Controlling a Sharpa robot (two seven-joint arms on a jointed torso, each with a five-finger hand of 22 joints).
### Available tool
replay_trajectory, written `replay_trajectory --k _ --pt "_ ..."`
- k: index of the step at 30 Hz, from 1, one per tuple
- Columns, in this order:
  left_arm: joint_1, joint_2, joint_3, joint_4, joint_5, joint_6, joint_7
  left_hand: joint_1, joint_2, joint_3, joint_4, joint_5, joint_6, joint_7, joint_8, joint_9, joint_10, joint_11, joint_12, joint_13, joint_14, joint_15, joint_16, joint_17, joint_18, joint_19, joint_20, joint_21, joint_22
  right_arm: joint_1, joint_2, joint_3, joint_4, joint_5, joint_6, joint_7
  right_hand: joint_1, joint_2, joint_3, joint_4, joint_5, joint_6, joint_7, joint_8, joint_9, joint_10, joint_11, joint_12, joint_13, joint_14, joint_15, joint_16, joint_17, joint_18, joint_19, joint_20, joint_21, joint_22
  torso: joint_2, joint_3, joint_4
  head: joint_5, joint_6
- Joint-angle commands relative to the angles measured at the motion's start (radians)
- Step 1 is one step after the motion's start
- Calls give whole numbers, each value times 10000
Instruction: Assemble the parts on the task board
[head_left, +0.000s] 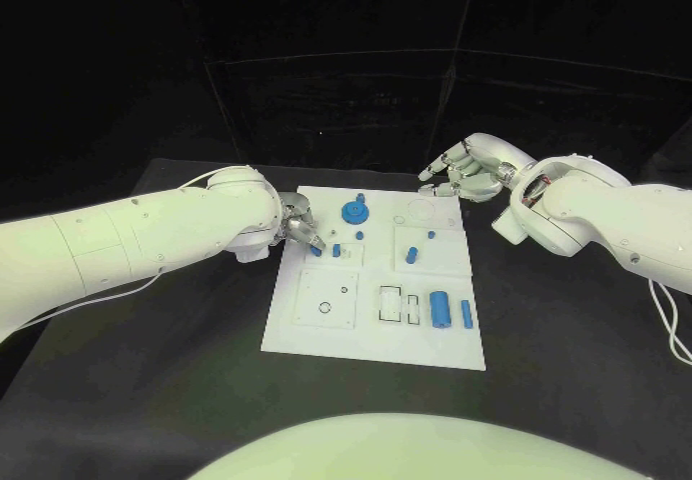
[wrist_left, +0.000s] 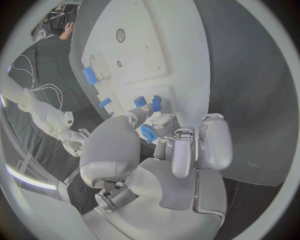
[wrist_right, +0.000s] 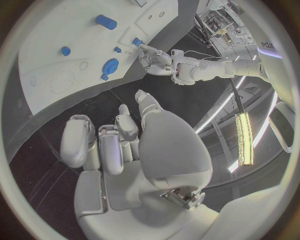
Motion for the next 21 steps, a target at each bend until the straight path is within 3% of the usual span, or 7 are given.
replay_trajectory --k 1,21 --pt "-18 6 -13 36 -15 185 -97 -84 -2 -56 0 -24 91 -3 41 0 58 11 7 13 1055 -85 31 2635 -90 57 -36 52 10 19 6 5 7 27 51 79 29 40 -47 -18 36 31 -19 47 -12 -36 -24 5 -10 657 -77 -43 867 45 -45 -35 -41 -10 6 -1 -7 9 -8" --pt "-18 -5 -13 74 -15 202 -137 -118 -20 -213 33 -24 216 -54 77 -24 169 -27 109 85 1055 -106 31 2635 -116 111 -51 144 126 19 20 4 -9 27 51 83 29 40 -47 -18 36 31 -19 47 -12 -36 -24 5 -10 657 -77 -43 867 45 -45 -35 -41 -10 6 -1 -6 -6 -29"
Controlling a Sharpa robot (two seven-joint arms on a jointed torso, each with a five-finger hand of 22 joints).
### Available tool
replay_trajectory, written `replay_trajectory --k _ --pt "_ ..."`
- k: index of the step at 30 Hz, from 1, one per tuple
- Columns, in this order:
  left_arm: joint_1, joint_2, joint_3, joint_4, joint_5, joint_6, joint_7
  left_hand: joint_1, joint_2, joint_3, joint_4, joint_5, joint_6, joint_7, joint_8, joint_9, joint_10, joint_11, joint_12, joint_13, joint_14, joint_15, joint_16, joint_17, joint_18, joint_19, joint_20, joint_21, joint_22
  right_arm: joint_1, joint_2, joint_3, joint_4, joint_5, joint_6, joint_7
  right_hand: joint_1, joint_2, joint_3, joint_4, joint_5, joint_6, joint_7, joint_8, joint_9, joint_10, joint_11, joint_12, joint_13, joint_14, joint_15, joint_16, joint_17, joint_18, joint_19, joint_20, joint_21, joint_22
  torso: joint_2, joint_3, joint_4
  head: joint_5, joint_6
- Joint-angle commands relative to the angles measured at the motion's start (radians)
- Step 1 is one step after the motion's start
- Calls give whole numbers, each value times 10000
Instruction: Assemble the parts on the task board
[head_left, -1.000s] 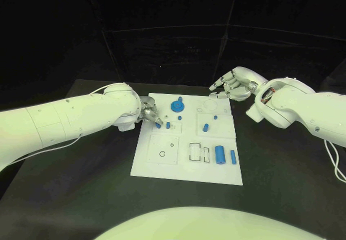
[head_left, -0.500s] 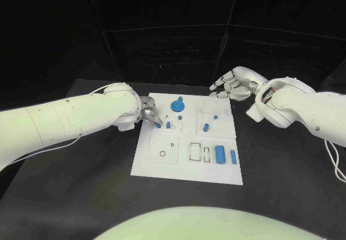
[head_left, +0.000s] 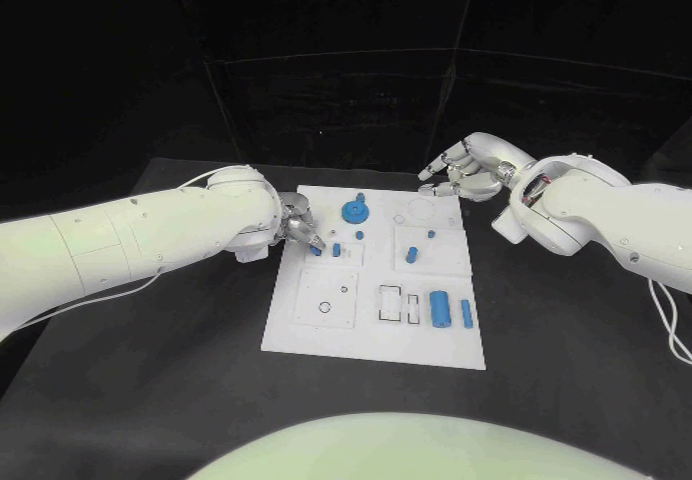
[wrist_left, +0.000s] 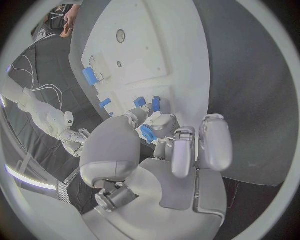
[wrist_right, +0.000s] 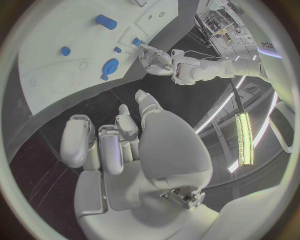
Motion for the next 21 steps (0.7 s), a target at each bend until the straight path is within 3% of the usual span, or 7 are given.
replay_trajectory --k 1,5,9,21 --pt "-20 22 -15 18 -13 199 -104 -153 -31 -145 45 -24 108 -3 42 -24 90 -7 48 10 1019 -75 31 2635 -121 90 -24 76 37 19 7 4 3 26 46 83 29 40 -47 -18 36 31 -18 47 -12 -36 -25 5 -11 657 -77 -43 860 44 -45 -34 -41 -11 4 1 -6 -7 -6" --pt "-20 27 -14 -5 -14 205 -128 -462 -99 -714 308 -67 226 4 58 -72 149 -6 86 5 1019 -76 31 2635 -133 114 -36 112 93 19 10 4 0 26 45 84 29 40 -47 -18 36 31 -18 47 -12 -36 -25 5 -11 657 -77 -43 860 44 -45 -34 -41 -11 0 5 -2 -12 1" --pt "-18 51 -14 -39 -14 216 -150 -516 -5 -1209 468 -64 268 -8 50 -111 172 -11 112 3 1019 -82 31 2635 -137 123 -44 123 121 19 12 4 3 26 42 84 29 40 -47 -18 36 31 -18 47 -12 -36 -25 5 -11 657 -77 -43 860 44 -45 -34 -41 -11 5 4 -3 -8 5" --pt "-14 152 -13 -102 -14 288 -173 -421 110 -1410 496 -49 291 -25 45 -136 197 -21 149 29 1019 -89 31 2635 -146 141 -49 155 168 19 2 4 16 26 38 83 29 40 -47 -18 36 31 -18 47 -12 -36 -25 5 -11 657 -77 -43 860 44 -45 -34 -41 -11 1 9 -6 -33 -34"
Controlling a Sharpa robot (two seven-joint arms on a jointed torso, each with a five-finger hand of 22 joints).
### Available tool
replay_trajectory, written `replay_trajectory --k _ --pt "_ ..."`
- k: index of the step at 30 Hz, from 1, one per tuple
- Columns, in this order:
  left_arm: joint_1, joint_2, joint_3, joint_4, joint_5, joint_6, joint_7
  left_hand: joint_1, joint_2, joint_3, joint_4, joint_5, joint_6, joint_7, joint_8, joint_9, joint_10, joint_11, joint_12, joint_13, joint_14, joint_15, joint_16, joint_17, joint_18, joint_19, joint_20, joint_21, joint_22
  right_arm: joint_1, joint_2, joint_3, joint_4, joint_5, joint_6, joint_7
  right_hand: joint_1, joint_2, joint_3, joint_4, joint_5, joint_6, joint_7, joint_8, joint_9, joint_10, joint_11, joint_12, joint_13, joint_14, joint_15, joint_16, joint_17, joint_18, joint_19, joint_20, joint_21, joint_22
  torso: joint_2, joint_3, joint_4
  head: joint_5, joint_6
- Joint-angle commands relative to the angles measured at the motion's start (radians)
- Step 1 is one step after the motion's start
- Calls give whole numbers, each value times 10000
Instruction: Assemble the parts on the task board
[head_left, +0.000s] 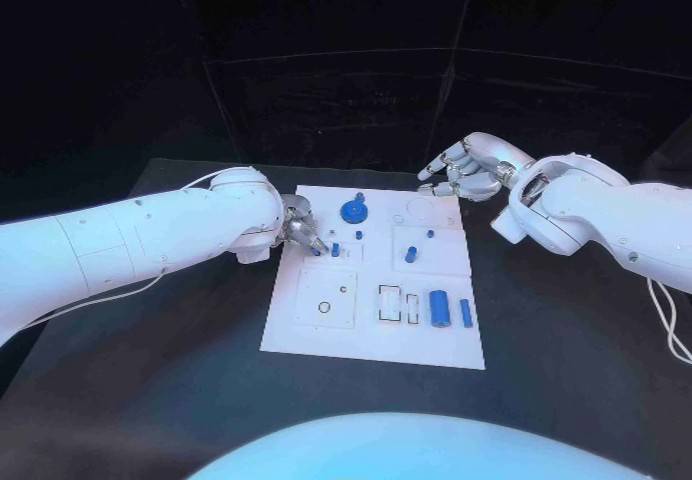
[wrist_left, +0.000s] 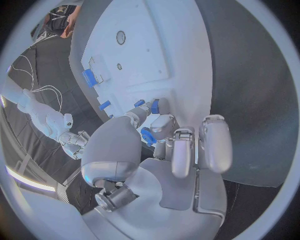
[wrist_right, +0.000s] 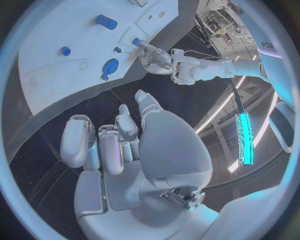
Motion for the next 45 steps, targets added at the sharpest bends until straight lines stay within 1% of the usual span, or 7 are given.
replay_trajectory --k 1,27,32,35,36,38,45 --pt "14 21 7 -11 -17 116 -106 -7 78 -56 -8 -9 56 4 42 -10 45 -9 45 9 1056 -53 31 2635 -146 77 15 69 101 19 -5 5 18 26 36 80 29 40 -47 -18 36 31 -19 47 -12 -36 -24 5 -12 657 -78 -43 863 45 -45 -35 -41 -12 -4 3 0 -15 -6" --pt "21 -133 14 39 10 -589 24 -208 57 -2765 1147 -271 21 61 -23 -183 -51 25 54 -153 1056 -49 31 2635 -119 40 13 -59 63 19 -10 5 -4 26 12 86 5 37 -64 2 48 32 -19 54 -12 -49 -24 -11 -33 651 -78 -64 835 49 -53 -35 -55 -36 -7 -5 12 -52 32" --pt "56 -317 25 174 344 -1313 345 122 152 -3232 1332 -278 -313 198 -135 -237 -537 126 -501 -866 1056 0 31 2635 -9 -172 45 -512 -389 18 -8 5 -14 26 8 95 5 37 -64 2 48 32 -19 54 -12 -49 -24 -11 -33 651 -78 -64 835 49 -53 -35 -55 -36 -8 0 7 -58 34" --pt "102 -439 34 250 731 -1844 765 522 281 -3513 1413 -238 -793 399 -322 -352 -1486 283 -1802 -2476 1002 112 -75 2434 156 -520 130 -1250 -1113 18 -9 5 -21 26 5 99 5 37 -64 2 48 32 -19 54 -12 -49 -24 -11 -33 651 -78 -64 835 49 -53 -35 -55 -36 -7 0 4 -66 56" --pt "116 -459 36 257 861 -1966 916 748 365 -3548 1399 -233 -1072 508 -445 -425 -2105 419 -2543 -3308 788 228 -481 1723 360 -969 178 -2143 -1993 18 -10 5 -22 26 3 99 5 37 -64 2 48 32 -19 54 -12 -49 -24 -11 -33 651 -78 -64 835 49 -53 -35 -55 -36 -8 -1 2 -68 57" --pt "140 -493 38 266 1172 -2251 1305 1266 558 -3507 1317 -189 -1747 843 -752 -621 -3048 712 -3227 -3736 -144 435 -2126 -632 852 -2482 401 -5005 -4668 18 -12 5 -25 26 -1 99 5 37 -64 2 48 32 -19 54 -12 -49 -24 -11 -33 651 -78 -64 835 49 -53 -35 -55 -36 -10 5 8 -77 64" --pt "170 -471 37 197 1652 -2920 2870 2129 564 -3755 1326 -181 -2795 1451 -1100 -1218 -4692 1349 -4594 -4935 -2552 1032 -7153 -5946 1030 -3393 1002 -7673 -6660 18 -2 4 -48 26 -4 104 5 37 -64 2 48 32 -19 54 -12 -49 -24 -11 -33 651 -78 -64 835 49 -53 -35 -55 -36 -3 7 3 -98 110"
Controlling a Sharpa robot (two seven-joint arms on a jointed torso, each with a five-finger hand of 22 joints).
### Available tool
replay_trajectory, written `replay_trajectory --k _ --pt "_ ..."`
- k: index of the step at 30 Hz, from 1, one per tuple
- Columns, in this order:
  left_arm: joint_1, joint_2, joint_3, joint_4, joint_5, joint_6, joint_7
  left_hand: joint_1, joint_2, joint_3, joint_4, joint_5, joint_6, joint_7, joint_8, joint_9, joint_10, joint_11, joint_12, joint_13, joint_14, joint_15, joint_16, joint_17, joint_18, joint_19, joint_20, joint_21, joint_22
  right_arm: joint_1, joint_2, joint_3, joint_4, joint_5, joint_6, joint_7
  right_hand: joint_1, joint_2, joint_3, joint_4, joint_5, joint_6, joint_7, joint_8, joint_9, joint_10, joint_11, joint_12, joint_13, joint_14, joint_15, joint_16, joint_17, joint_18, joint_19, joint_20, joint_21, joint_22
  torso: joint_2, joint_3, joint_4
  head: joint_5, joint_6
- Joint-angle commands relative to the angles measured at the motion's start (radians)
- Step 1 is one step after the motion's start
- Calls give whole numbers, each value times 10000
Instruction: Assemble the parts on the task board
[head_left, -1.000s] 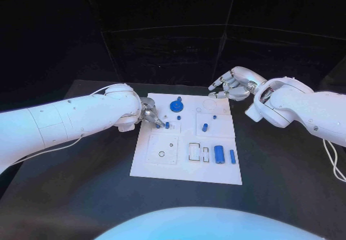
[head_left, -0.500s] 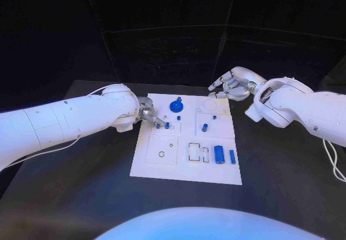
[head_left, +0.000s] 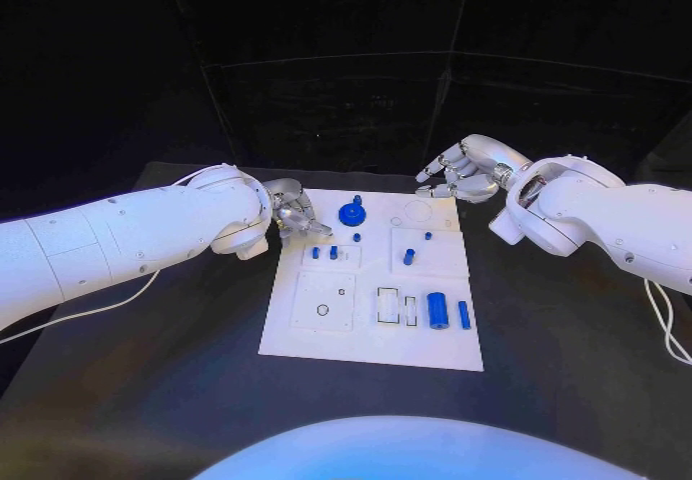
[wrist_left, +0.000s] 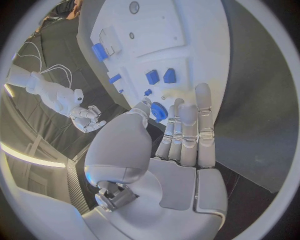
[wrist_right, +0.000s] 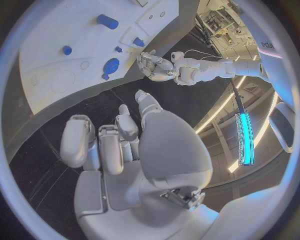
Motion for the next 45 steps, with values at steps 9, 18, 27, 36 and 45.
replay_trajectory --k 9,18,27,36,45 --pt "-33 647 -22 -610 -302 -1408 4075 2541 -62 633 -1160 17 173 126 -673 -1302 -773 244 -1356 -1879 -602 190 -2395 -1991 175 186 185 -1928 -1659 17 45 4 -42 45 -4 113 -7 33 -74 11 53 24 -18 54 -14 -56 -23 -19 -20 648 -77 -73 827 51 -58 -35 -63 -23 15 1 -10 -99 139" --pt "-171 1451 -139 -1334 -2968 -1532 4719 2661 -541 1140 -1642 11 1191 34 -1962 -2450 -408 162 -2380 -3299 729 66 -982 -1021 181 1323 3 -1559 -1641 16 92 4 -57 48 -7 131 -5 36 -72 12 56 23 -18 54 -14 -59 -23 -22 -24 648 -77 -73 828 51 -58 -35 -63 -21 14 0 -24 -189 275" --pt "-274 1976 -170 -1959 -3889 -958 4458 2360 -641 1113 -1739 -19 1736 -51 -2567 -2949 -209 96 -2703 -3985 2289 -41 3495 3392 -53 2706 -146 849 321 15 133 4 -77 49 4 139 -4 36 -72 12 56 22 -18 54 -14 -59 -23 -23 -24 648 -77 -73 828 51 -57 -35 -63 -21 20 -6 -16 -242 294" --pt "-373 2262 -174 -2263 -4311 -500 4213 2348 -562 1202 -1808 -18 2122 -111 -2706 -3067 129 48 -2841 -4229 2350 -83 3697 3392 -220 2965 -192 2106 1538 15 184 4 -99 49 17 148 -4 36 -72 12 56 22 -18 54 -14 -59 -23 -23 -24 648 -77 -73 828 51 -57 -35 -63 -21 7 1 -7 -261 260" --pt "-412 2365 -174 -2392 -4470 -213 4064 2368 -519 1376 -1863 -12 2414 -170 -2758 -3106 464 -4 -2957 -4363 2331 -127 3663 3176 -316 3055 -224 2773 2208 14 207 4 -115 49 25 153 -4 36 -72 12 56 22 -18 54 -14 -59 -23 -23 -24 648 -77 -73 828 51 -57 -35 -63 -21 6 -1 -6 -292 243"
